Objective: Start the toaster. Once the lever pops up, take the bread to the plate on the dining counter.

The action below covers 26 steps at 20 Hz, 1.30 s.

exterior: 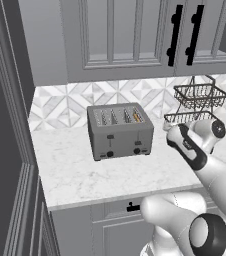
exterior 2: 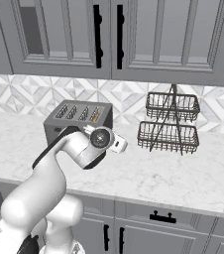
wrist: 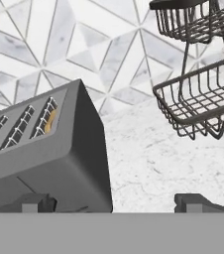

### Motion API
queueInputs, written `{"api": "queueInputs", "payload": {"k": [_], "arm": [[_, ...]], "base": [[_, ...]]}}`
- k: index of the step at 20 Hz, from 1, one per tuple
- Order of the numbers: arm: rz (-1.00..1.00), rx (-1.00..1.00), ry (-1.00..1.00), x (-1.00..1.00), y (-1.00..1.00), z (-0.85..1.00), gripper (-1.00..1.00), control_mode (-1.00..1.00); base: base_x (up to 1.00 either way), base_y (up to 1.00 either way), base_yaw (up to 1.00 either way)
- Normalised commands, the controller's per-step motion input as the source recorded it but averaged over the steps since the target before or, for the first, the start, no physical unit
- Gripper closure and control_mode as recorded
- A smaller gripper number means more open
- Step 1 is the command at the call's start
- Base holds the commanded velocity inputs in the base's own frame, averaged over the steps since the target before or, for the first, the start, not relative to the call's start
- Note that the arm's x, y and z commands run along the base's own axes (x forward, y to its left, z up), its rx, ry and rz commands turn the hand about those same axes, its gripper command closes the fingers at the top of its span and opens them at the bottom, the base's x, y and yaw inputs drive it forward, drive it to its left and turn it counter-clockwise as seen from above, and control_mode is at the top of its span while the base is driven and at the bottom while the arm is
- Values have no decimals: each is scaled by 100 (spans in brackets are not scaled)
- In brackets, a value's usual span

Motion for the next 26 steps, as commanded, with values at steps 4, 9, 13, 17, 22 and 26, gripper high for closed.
{"api": "queueInputs", "payload": {"k": [4,9,13,17,22,26], "arm": [[0,2,-1,-3,-12,0,-100,-100],[0,0,0,0,0,0,-100,-100],[0,0,0,0,0,0,-100,-100],[0,0,0,0,0,0,-100,-100],[0,0,0,0,0,0,-100,-100],[0,0,0,0,0,0,-100,-100]], "base": [[0,0,0],[0,0,0],[0,0,0],[0,0,0],[0,0,0],[0,0,0]]}}
